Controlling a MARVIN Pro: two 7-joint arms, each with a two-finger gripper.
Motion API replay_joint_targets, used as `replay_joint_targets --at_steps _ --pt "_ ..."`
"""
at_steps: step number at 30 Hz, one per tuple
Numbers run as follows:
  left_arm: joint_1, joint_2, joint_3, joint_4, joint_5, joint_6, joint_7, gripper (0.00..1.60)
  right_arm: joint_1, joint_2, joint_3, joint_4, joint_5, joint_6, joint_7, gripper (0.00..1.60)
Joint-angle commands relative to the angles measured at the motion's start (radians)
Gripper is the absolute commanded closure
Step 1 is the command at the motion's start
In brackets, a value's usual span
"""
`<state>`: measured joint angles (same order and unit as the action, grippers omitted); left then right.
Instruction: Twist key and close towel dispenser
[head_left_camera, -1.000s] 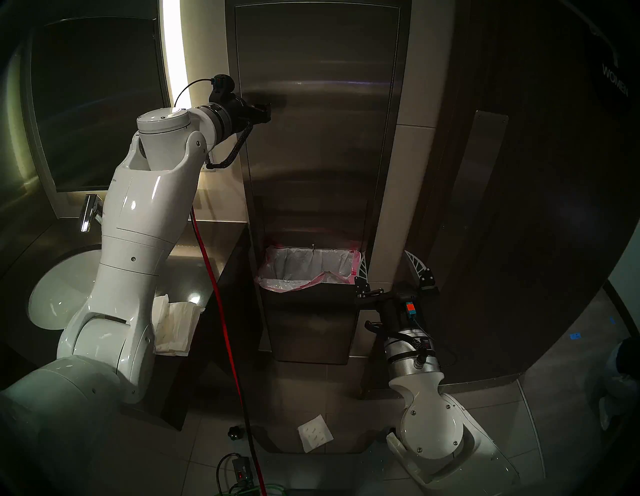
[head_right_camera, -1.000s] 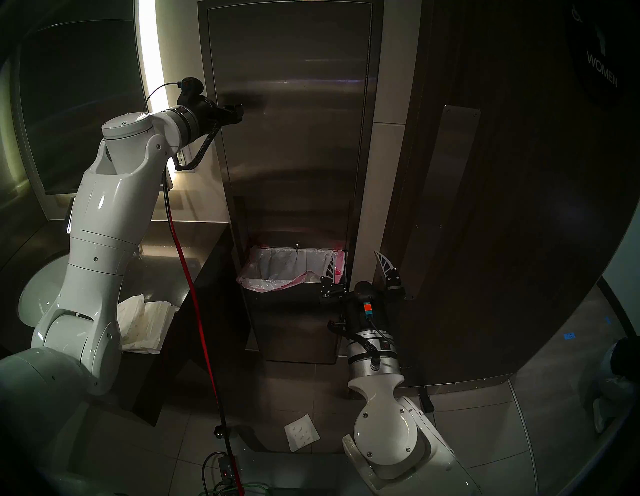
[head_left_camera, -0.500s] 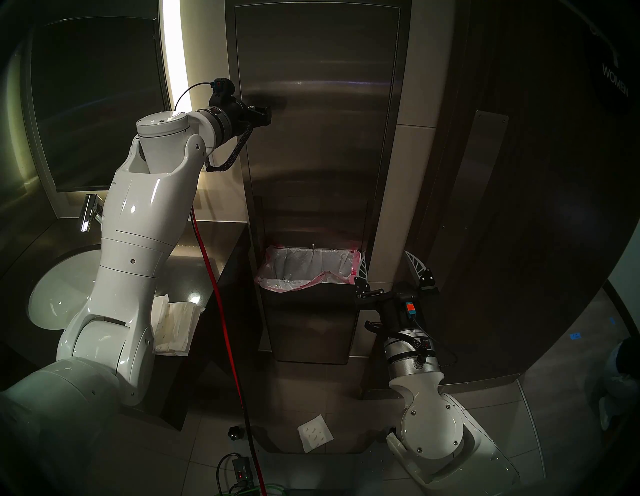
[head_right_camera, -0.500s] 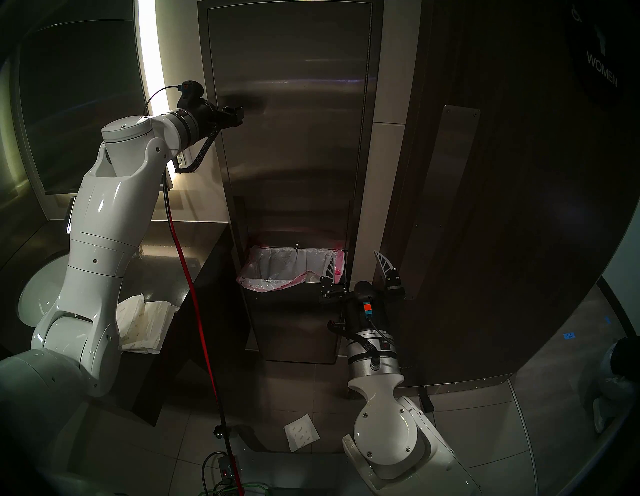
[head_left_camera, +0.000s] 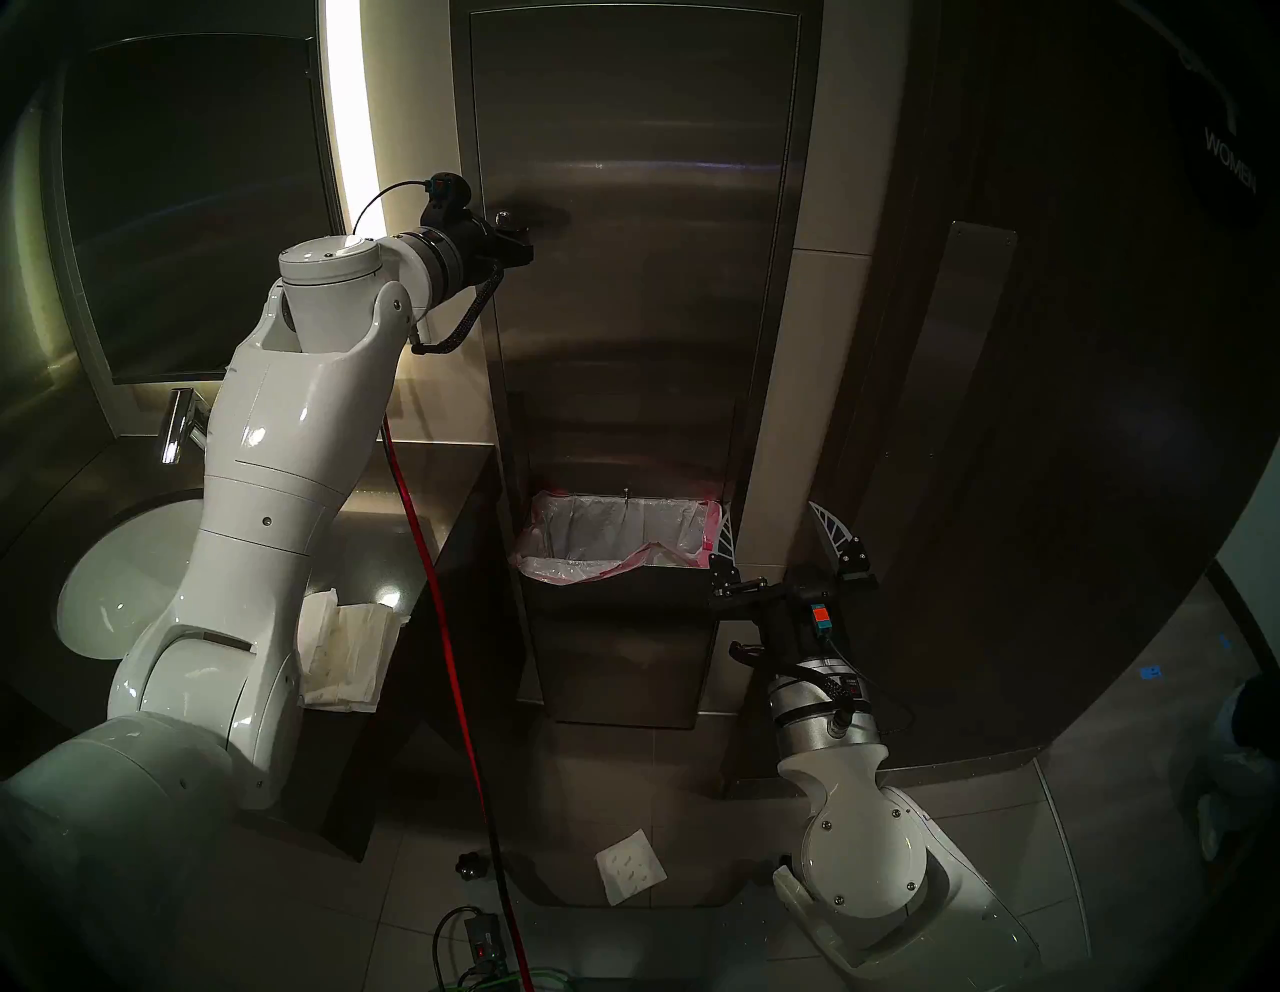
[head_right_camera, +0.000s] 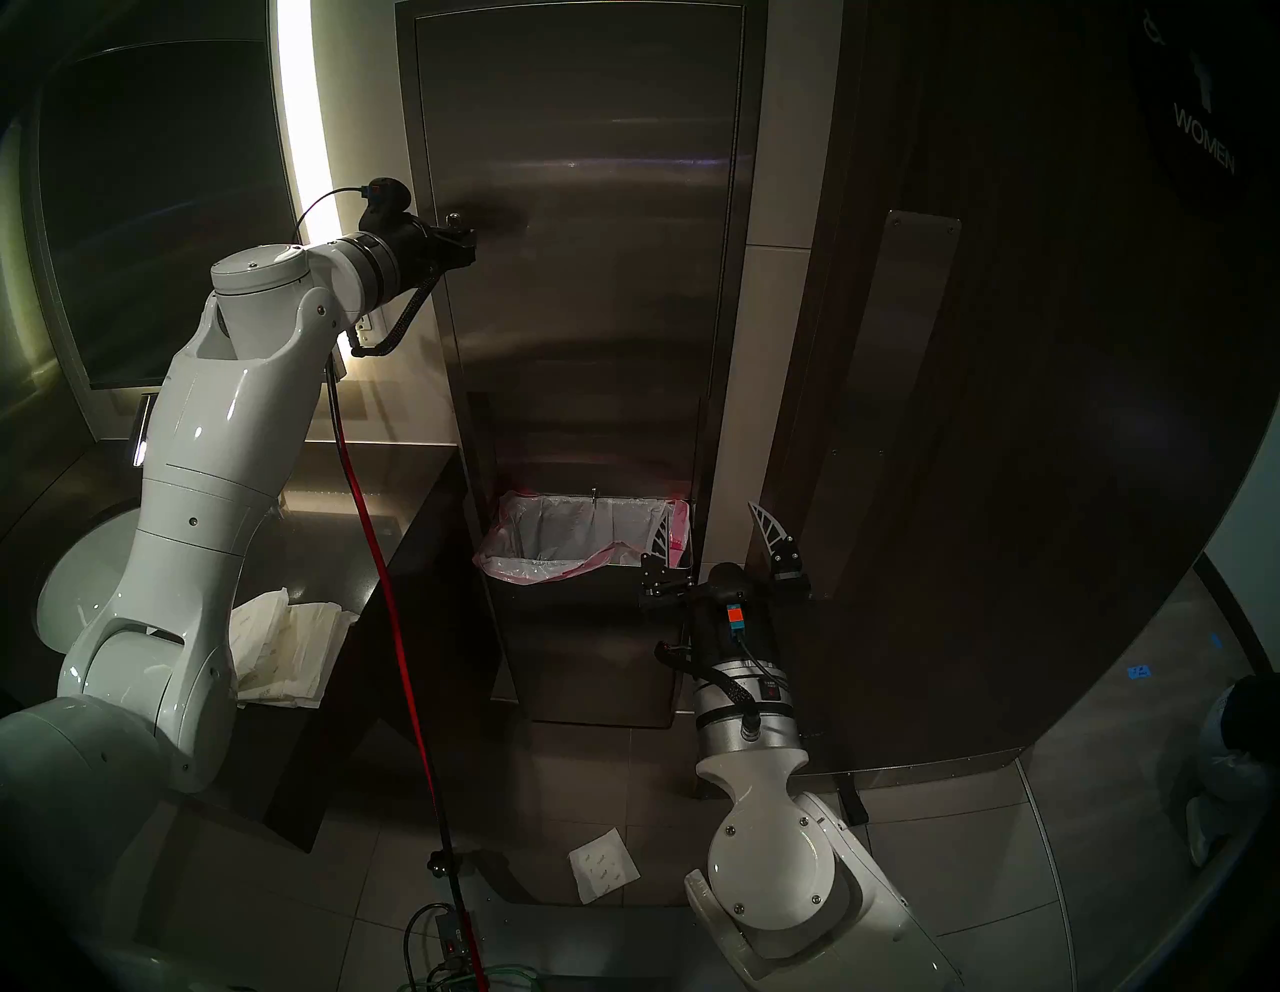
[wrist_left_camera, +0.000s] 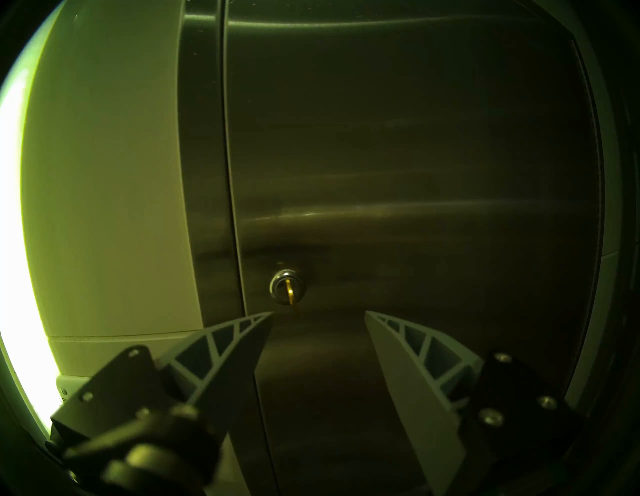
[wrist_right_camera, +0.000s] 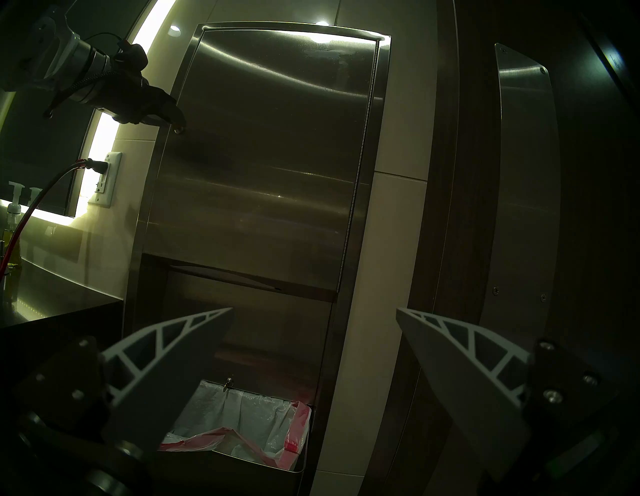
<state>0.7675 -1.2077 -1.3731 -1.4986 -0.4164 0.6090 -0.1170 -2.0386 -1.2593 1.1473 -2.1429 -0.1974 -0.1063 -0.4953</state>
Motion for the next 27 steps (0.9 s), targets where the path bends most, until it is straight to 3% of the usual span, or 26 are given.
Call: replay_joint_targets --at_steps 1,2,3,6,9,14,15,16,19,24,27 --pt "-0.036 -0.002 -0.001 -0.001 0.004 -0.015 -0.003 0.65 0.007 -0.001 0.001 -0.017 -0.001 0.001 0.0 0.0" --pt "-0.037 -0.002 -0.001 -0.001 0.005 -0.015 -0.004 0.36 0.007 -0.001 0.001 -0.017 -0.001 0.001 0.0 0.0" --pt "-0.038 -0.002 0.0 0.0 0.006 -0.016 -0.004 0.2 0.007 -0.001 0.001 -0.017 0.0 0.001 -0.001 0.0" --pt "-0.04 -0.002 0.002 0.003 0.01 -0.018 -0.004 0.2 0.007 0.0 0.001 -0.017 0.0 0.001 -0.001 0.0" --pt "-0.042 -0.001 0.004 0.004 0.015 -0.016 -0.002 0.0 0.008 0.001 0.0 -0.017 0.0 0.001 -0.002 0.0" --pt "-0.041 -0.004 0.002 0.007 0.019 -0.014 -0.004 0.05 0.008 0.002 -0.001 -0.017 0.001 0.002 -0.003 0.0" --pt "-0.04 -0.004 0.002 0.005 0.019 -0.013 -0.005 0.31 0.008 0.002 -0.001 -0.017 0.001 0.002 -0.004 0.0" --pt "-0.038 -0.005 0.002 0.002 0.02 -0.013 -0.006 0.37 0.008 0.003 -0.001 -0.017 0.001 0.002 -0.004 0.0" --pt "-0.032 -0.002 0.009 -0.005 0.03 -0.009 -0.004 0.0 0.009 0.003 -0.002 -0.017 0.002 0.002 -0.005 0.0" --pt "-0.015 -0.001 -0.004 -0.025 0.039 -0.007 0.012 0.0 0.009 0.005 -0.002 -0.017 0.003 0.002 -0.006 0.0" --pt "0.008 0.019 -0.006 -0.064 0.039 0.028 0.011 0.0 0.01 0.005 -0.003 -0.017 0.003 0.002 -0.007 0.0"
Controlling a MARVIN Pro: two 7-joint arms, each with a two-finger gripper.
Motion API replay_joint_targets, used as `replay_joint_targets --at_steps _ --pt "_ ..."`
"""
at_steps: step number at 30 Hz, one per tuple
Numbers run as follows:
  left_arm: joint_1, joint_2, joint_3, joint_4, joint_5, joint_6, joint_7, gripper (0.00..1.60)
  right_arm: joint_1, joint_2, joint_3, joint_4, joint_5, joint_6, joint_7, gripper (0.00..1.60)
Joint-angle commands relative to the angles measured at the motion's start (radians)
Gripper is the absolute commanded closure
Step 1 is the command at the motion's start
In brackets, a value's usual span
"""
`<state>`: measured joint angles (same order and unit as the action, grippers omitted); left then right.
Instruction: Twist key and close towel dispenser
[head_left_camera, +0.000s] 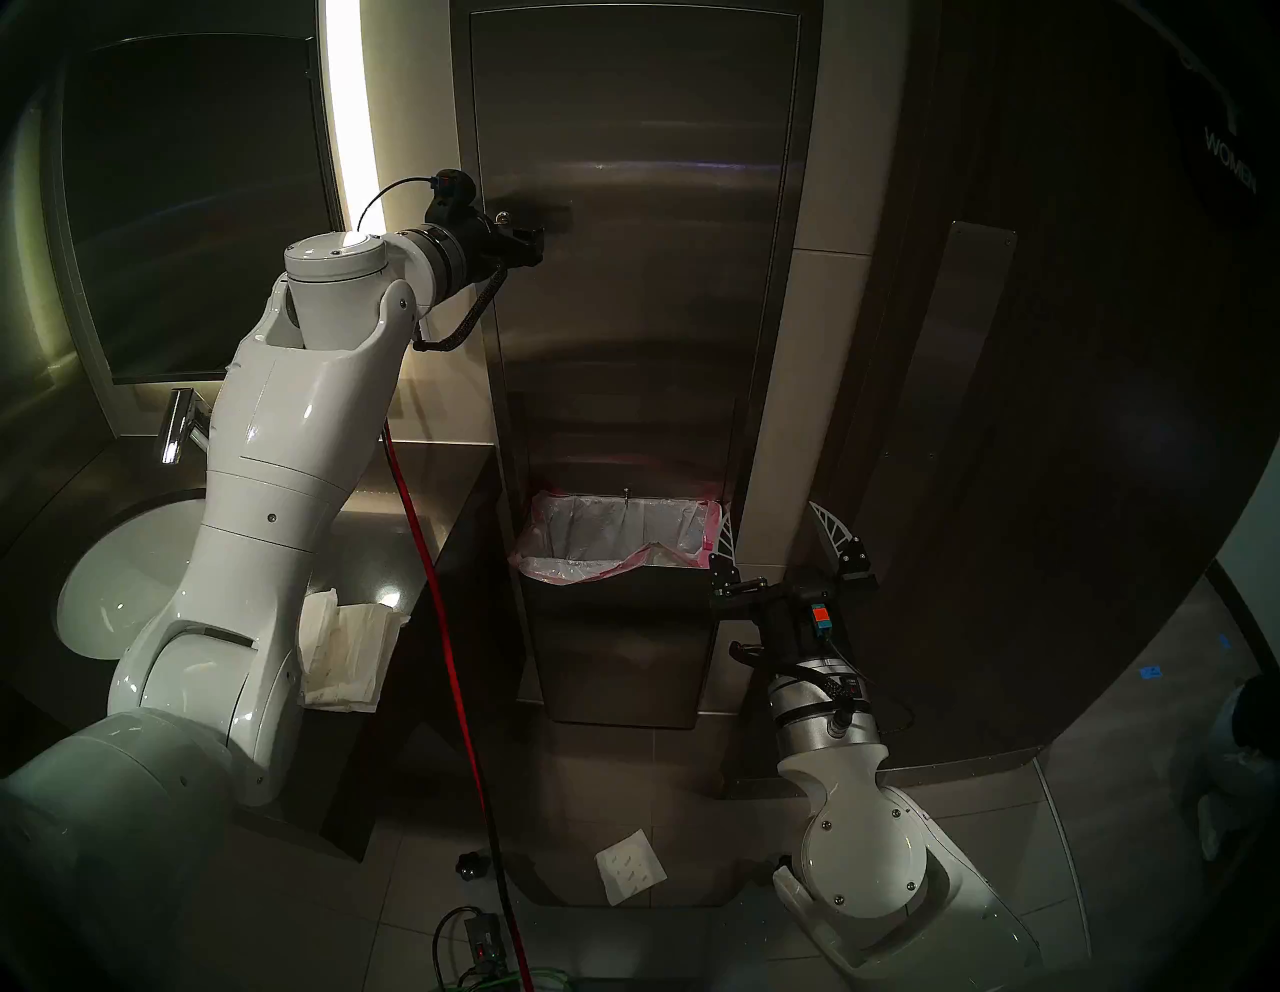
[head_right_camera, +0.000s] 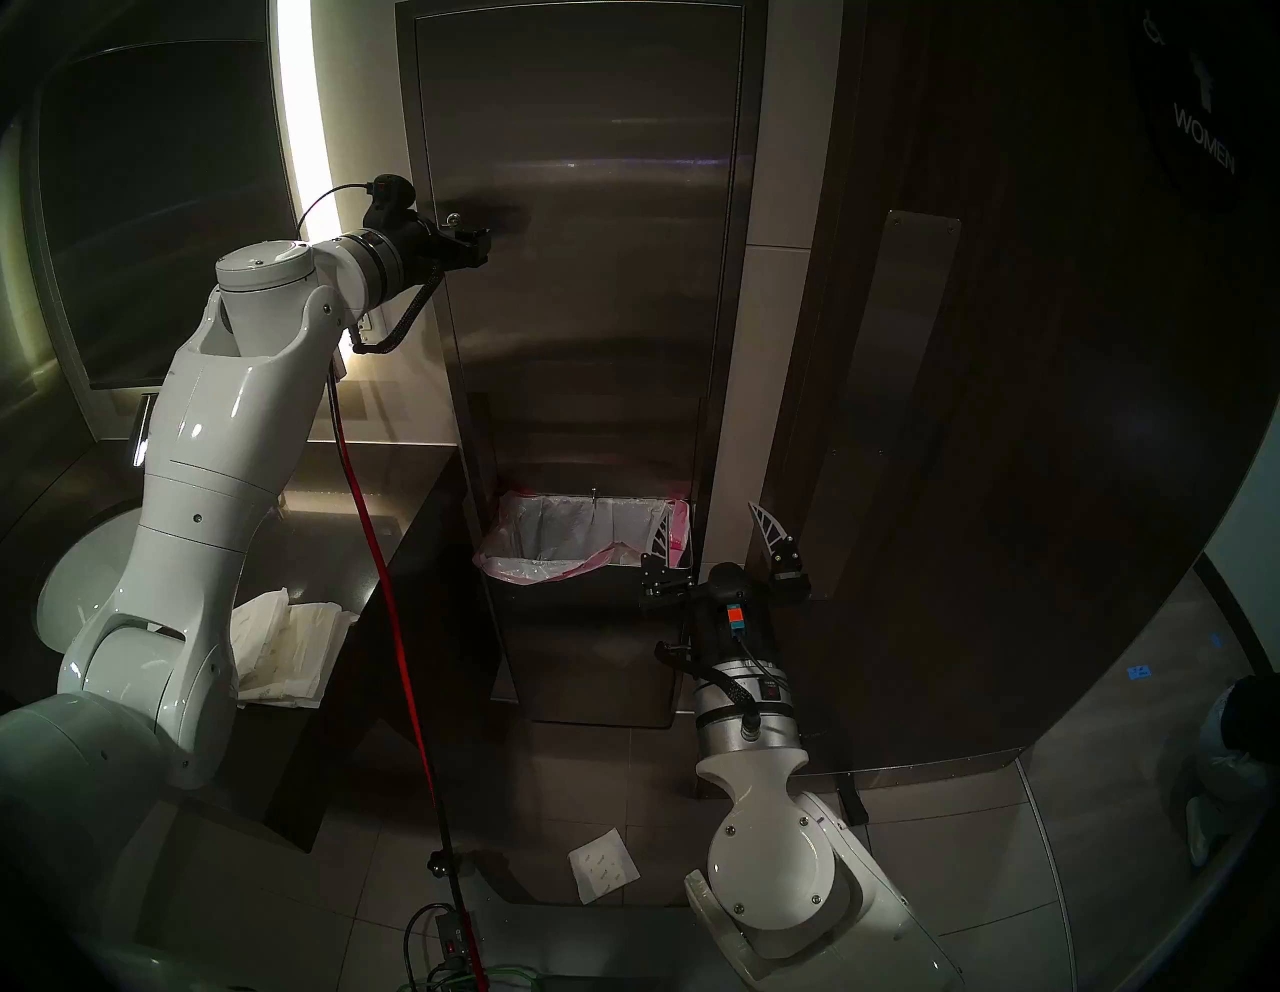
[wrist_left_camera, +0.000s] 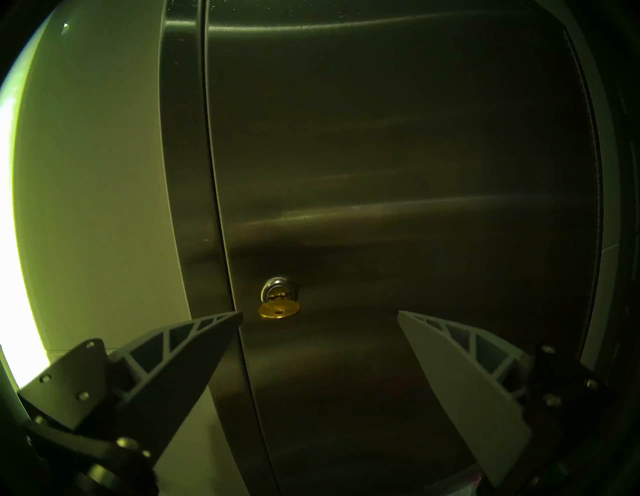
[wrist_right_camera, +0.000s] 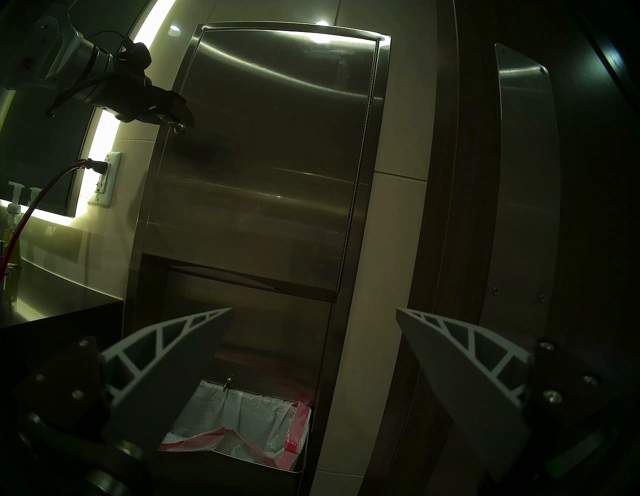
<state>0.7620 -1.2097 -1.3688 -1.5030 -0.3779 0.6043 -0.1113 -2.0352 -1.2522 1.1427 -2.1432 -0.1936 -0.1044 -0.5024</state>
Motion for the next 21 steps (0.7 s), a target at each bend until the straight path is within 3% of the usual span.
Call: replay_joint_targets --at_steps 1,13,21 --pt "0.026 0.028 -0.01 -0.078 0.001 0.042 0.005 0.0 0.006 -0.001 0.001 -0.017 -0.001 0.0 0.0 0.0" --pt "0.16 0.1 -0.031 -0.262 0.005 0.121 -0.002 0.0 0.008 0.002 -0.001 -0.016 0.001 0.0 -0.004 0.0" --pt "0.238 0.128 -0.11 -0.377 -0.004 0.165 0.017 0.0 0.009 0.003 -0.002 -0.015 0.002 -0.001 -0.006 0.0"
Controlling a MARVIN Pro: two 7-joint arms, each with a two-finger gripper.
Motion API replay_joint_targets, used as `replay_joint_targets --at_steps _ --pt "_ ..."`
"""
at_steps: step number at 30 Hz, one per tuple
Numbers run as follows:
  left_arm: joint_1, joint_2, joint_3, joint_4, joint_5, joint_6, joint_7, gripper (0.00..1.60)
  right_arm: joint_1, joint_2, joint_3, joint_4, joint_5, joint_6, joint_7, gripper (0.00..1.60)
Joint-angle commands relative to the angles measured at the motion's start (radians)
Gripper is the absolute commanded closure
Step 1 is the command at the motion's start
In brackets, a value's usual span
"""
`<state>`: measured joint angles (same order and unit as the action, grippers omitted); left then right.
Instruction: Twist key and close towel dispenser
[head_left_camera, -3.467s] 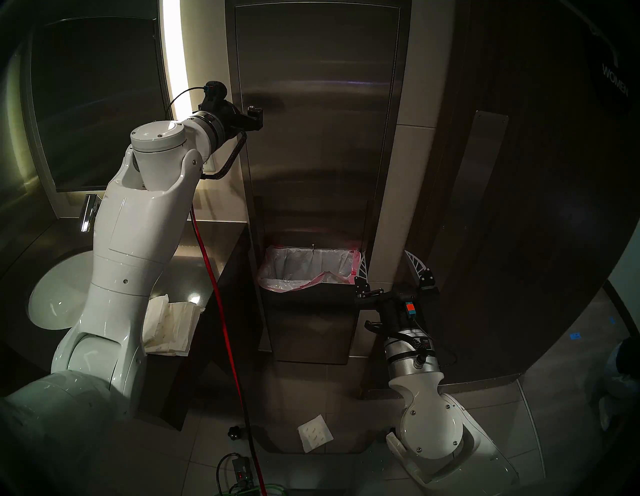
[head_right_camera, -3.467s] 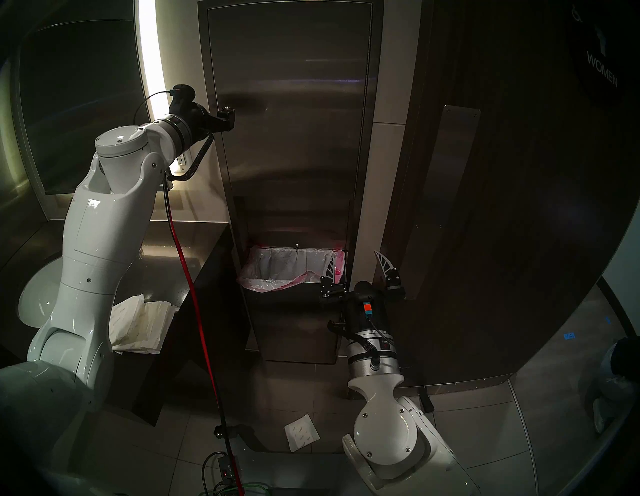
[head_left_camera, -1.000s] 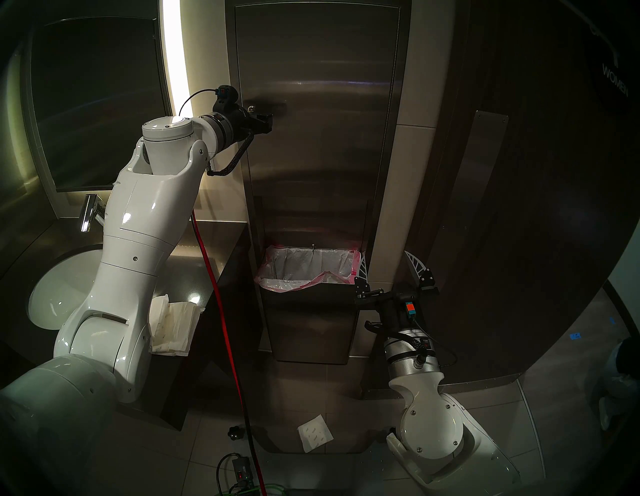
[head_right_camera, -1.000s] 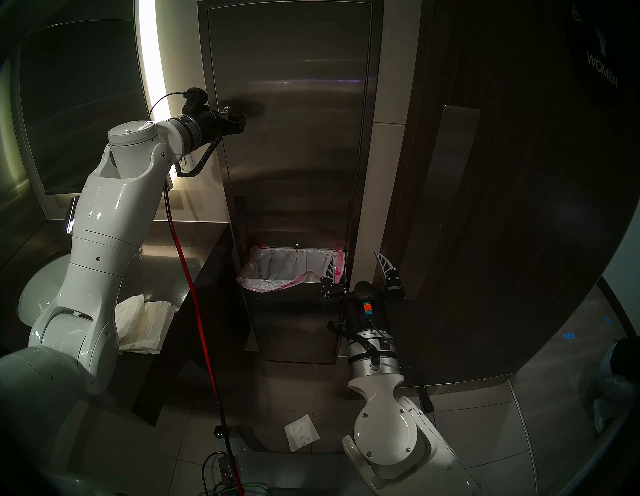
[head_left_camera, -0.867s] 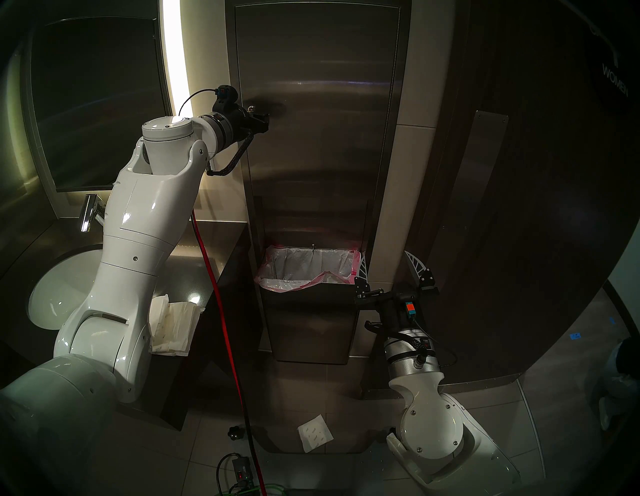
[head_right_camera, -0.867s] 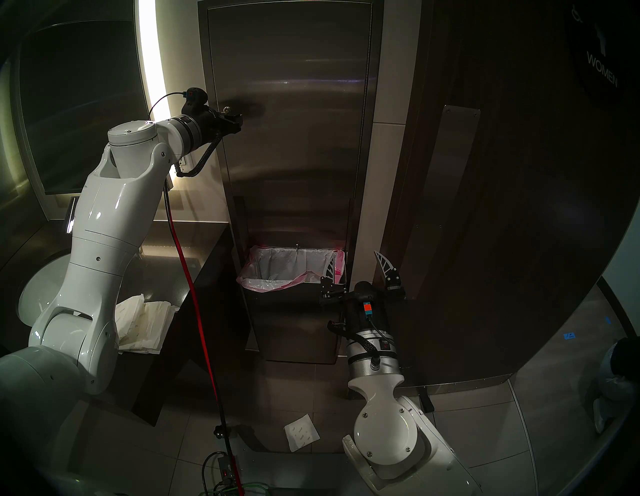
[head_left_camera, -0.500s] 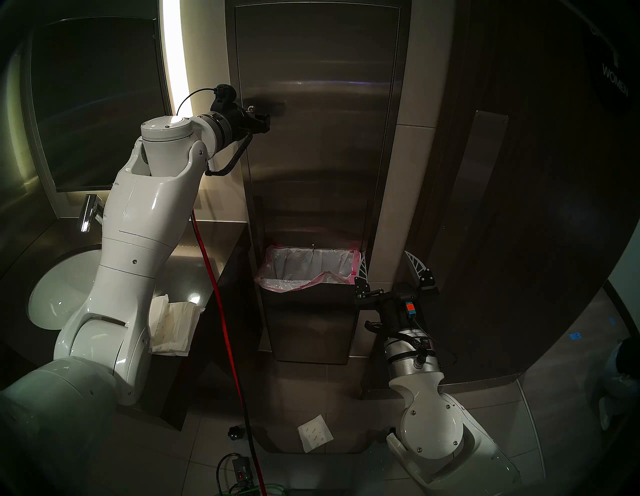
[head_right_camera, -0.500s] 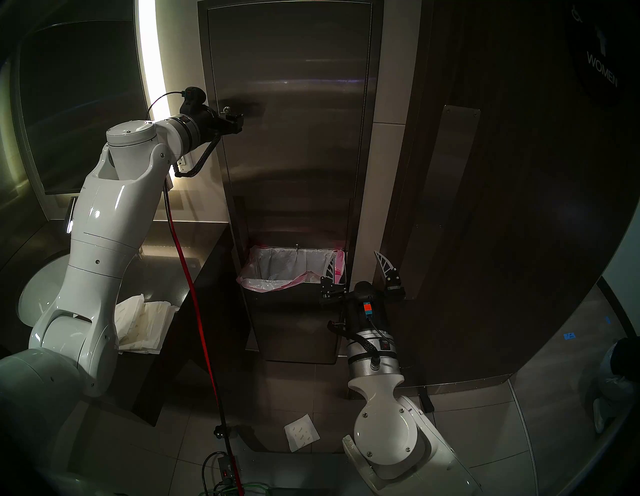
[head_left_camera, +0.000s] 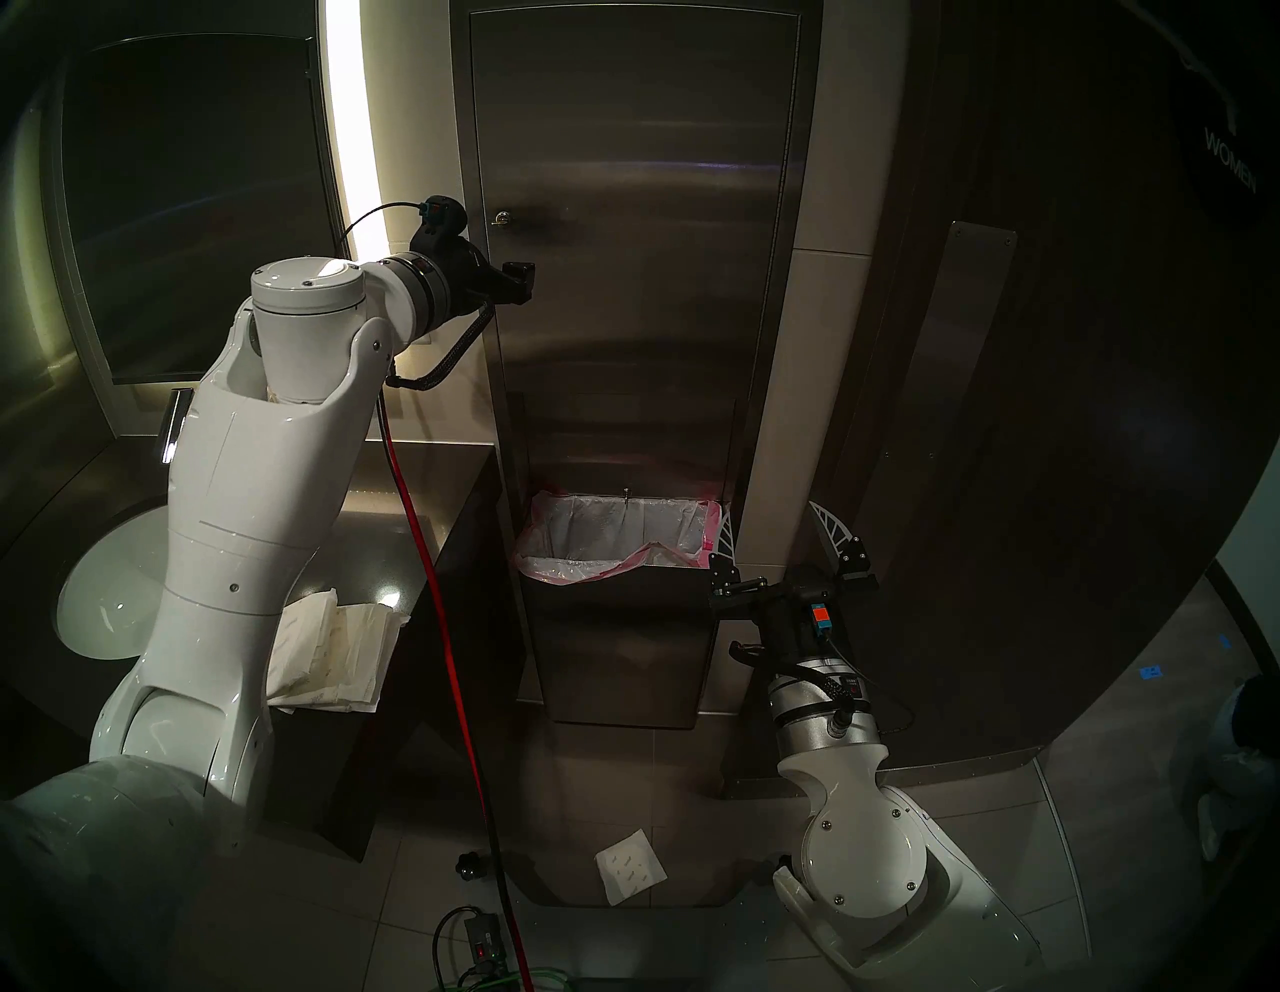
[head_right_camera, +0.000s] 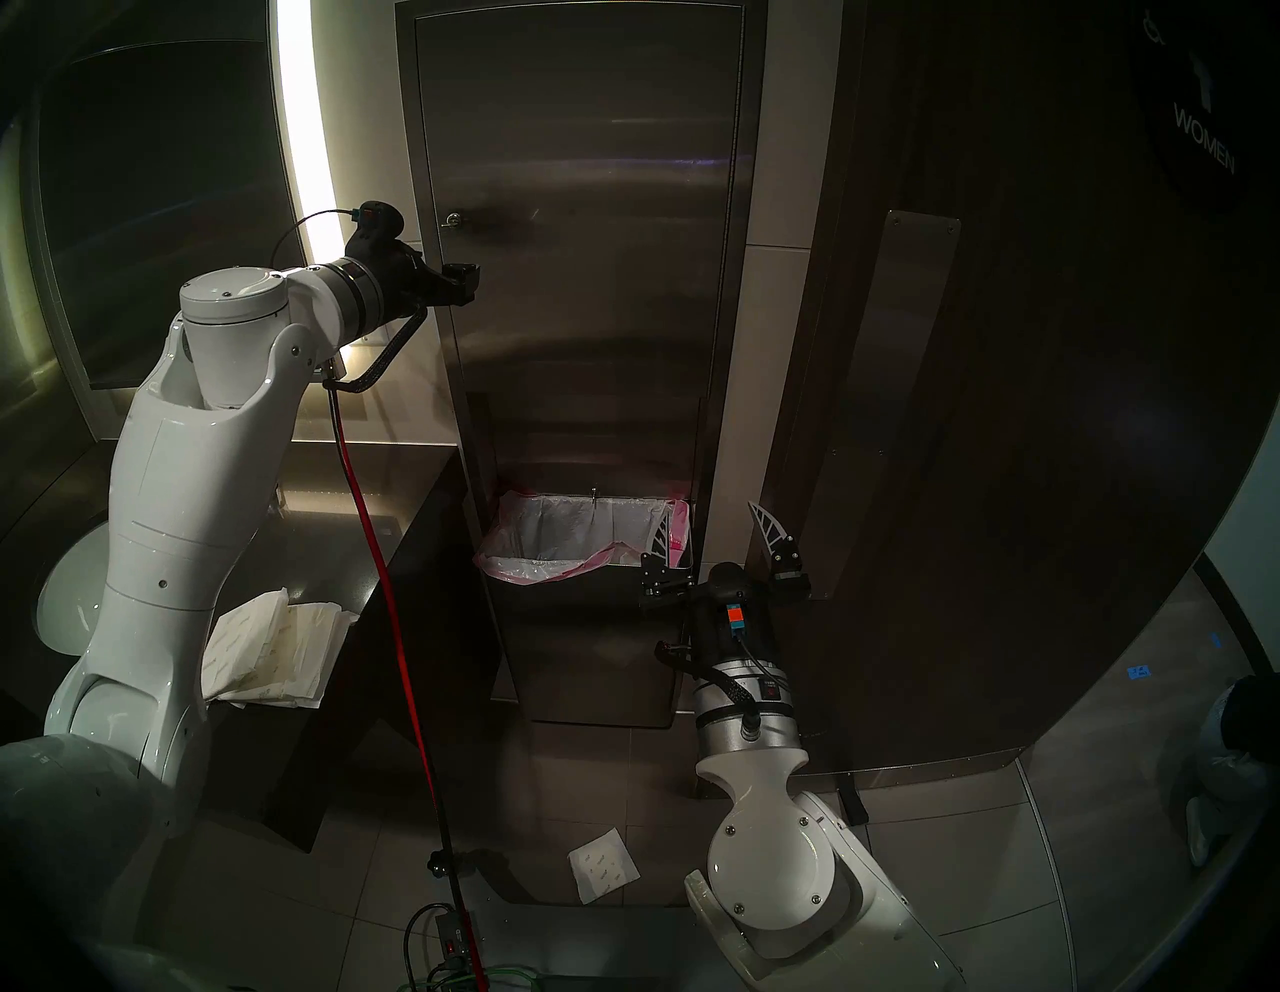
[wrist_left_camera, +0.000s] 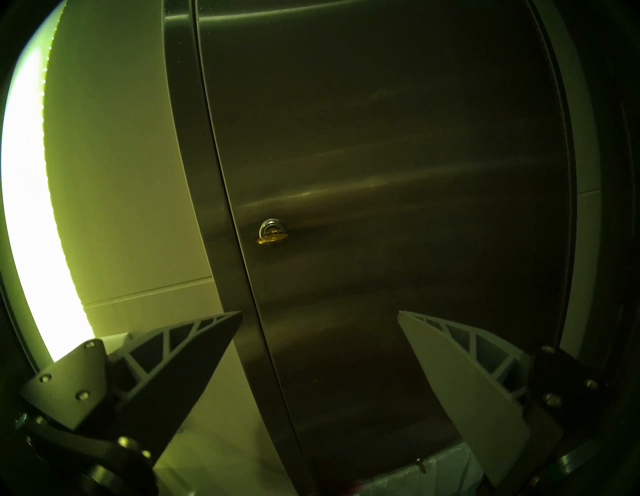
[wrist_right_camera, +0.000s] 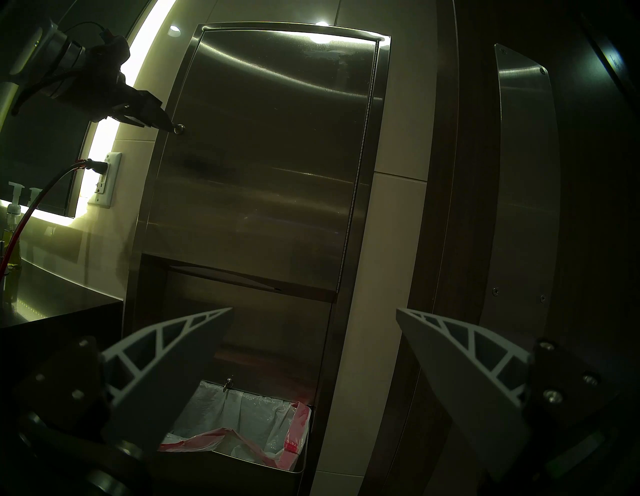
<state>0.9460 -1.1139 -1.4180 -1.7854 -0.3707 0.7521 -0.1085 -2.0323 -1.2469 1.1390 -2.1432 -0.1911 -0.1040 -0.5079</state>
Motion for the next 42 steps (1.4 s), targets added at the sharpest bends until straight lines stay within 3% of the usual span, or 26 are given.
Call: replay_joint_targets --at_steps 1,10,12,14,16,18,20,21,27,36,42 --pt "0.069 0.03 -0.071 -0.111 -0.015 0.027 0.017 0.0 0.007 -0.002 0.002 -0.015 -0.001 -0.001 0.0 0.0" --pt "0.25 -0.027 -0.176 -0.272 -0.072 0.137 0.091 0.0 0.008 0.001 0.0 -0.015 0.0 -0.001 -0.003 0.0" --pt "0.236 -0.037 -0.169 -0.266 -0.08 0.163 0.099 0.0 0.008 0.001 0.0 -0.015 0.001 -0.001 -0.004 0.0" --pt "0.3 -0.06 -0.192 -0.312 -0.086 0.164 0.116 0.0 0.008 0.002 -0.001 -0.015 0.001 -0.001 -0.004 0.0" --pt "0.288 -0.079 -0.185 -0.304 -0.092 0.197 0.131 0.0 0.009 0.002 -0.001 -0.015 0.001 -0.001 -0.005 0.0" --pt "0.344 -0.106 -0.213 -0.332 -0.101 0.18 0.148 0.0 0.009 0.003 -0.001 -0.015 0.002 0.0 -0.005 0.0" --pt "0.344 -0.129 -0.225 -0.323 -0.113 0.193 0.156 0.0 0.009 0.003 -0.002 -0.015 0.002 0.0 -0.006 0.0" --pt "0.389 -0.137 -0.244 -0.348 -0.115 0.166 0.163 0.0 0.009 0.004 -0.002 -0.015 0.002 0.0 -0.006 0.0" --pt "0.452 -0.17 -0.278 -0.373 -0.131 0.124 0.171 0.0 0.01 0.005 -0.003 -0.016 0.003 0.001 -0.007 0.0" --pt "0.466 -0.146 -0.281 -0.372 -0.139 0.067 0.147 0.0 0.011 0.008 -0.004 -0.017 0.005 0.003 -0.009 0.0" --pt "0.449 -0.123 -0.272 -0.363 -0.139 0.079 0.134 0.0 0.011 0.009 -0.005 -0.017 0.005 0.003 -0.01 0.0"
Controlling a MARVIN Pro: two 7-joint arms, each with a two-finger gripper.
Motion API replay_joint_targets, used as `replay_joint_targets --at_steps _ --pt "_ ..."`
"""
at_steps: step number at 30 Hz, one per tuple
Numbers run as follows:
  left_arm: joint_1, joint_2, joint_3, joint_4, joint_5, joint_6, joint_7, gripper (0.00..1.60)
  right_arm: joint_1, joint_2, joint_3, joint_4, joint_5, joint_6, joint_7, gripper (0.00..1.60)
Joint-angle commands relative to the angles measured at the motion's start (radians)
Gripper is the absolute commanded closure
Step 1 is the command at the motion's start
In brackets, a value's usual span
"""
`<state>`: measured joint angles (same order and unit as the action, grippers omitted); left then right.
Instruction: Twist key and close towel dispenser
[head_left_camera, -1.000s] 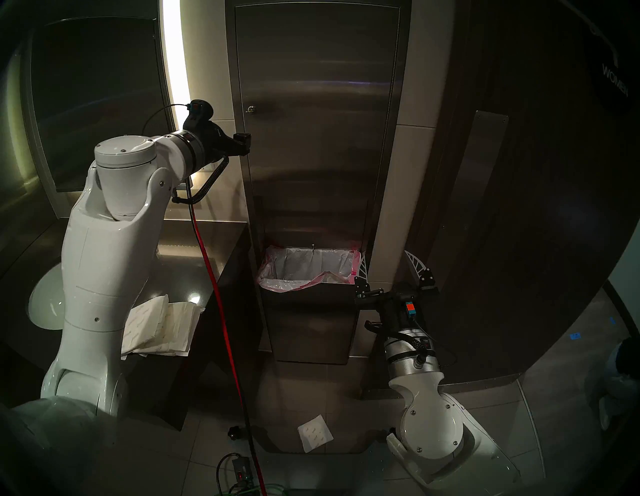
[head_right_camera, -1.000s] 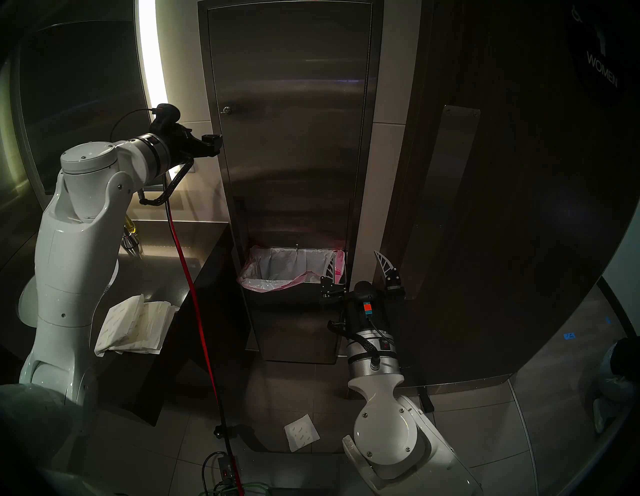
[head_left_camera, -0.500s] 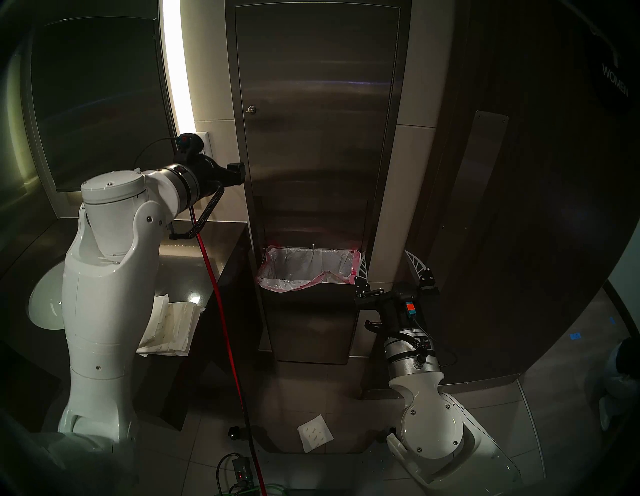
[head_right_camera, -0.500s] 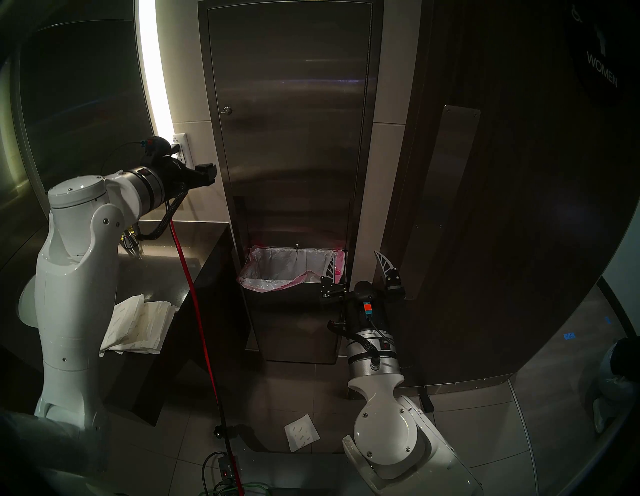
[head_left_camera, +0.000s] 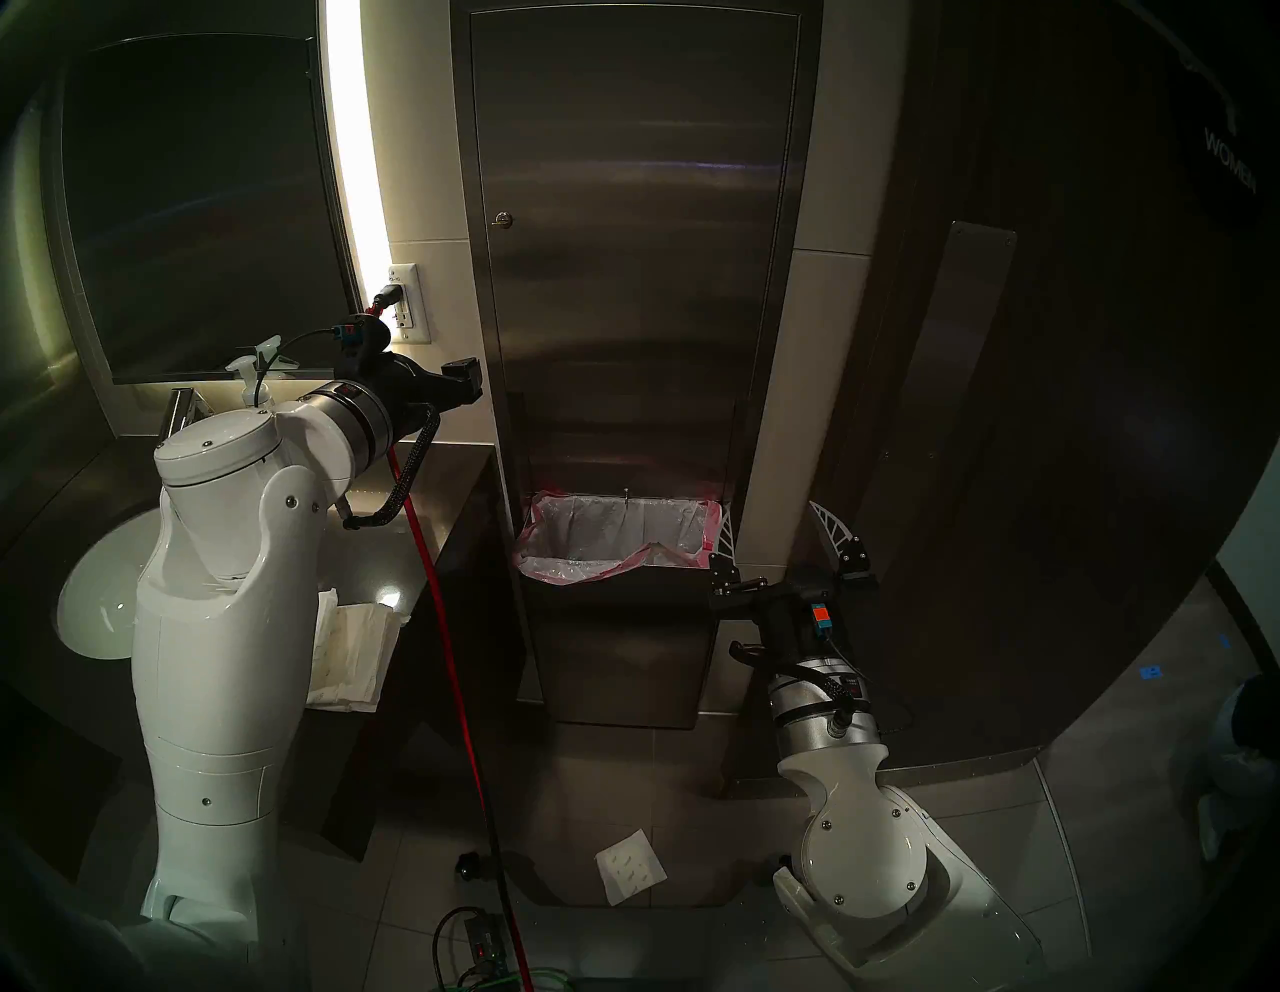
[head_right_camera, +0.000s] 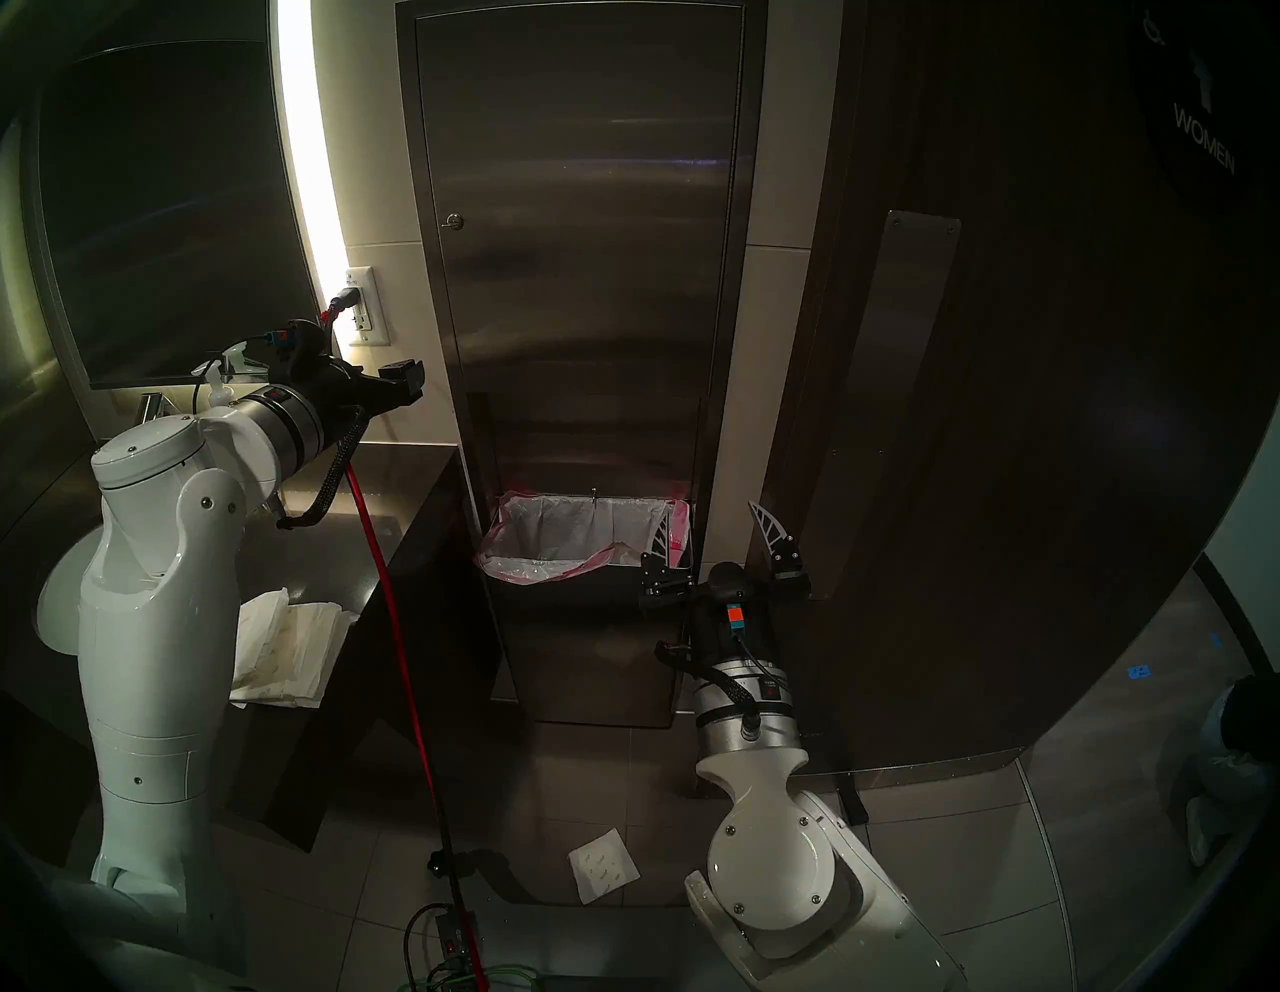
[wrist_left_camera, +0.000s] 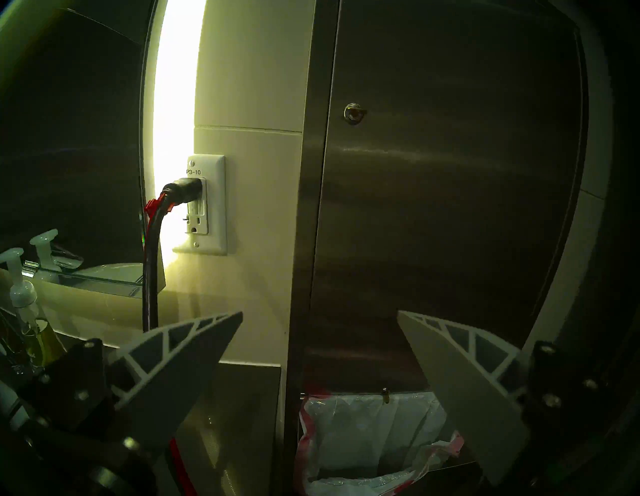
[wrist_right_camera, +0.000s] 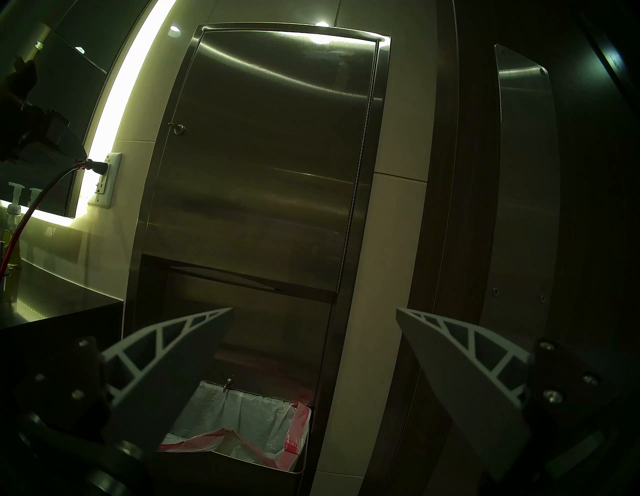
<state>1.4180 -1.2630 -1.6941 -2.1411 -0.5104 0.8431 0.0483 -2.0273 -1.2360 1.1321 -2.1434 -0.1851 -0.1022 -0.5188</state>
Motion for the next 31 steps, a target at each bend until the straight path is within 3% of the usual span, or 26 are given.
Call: replay_joint_targets --at_steps 1,31 --pt "-0.022 0.027 0.004 -0.007 0.001 -0.014 -0.025 0.0 0.007 -0.001 0.002 -0.017 0.0 0.001 0.0 0.0" --pt "-0.021 0.032 0.004 -0.005 -0.002 -0.018 -0.029 0.0 0.01 0.006 -0.003 -0.017 0.004 0.003 -0.007 0.0"
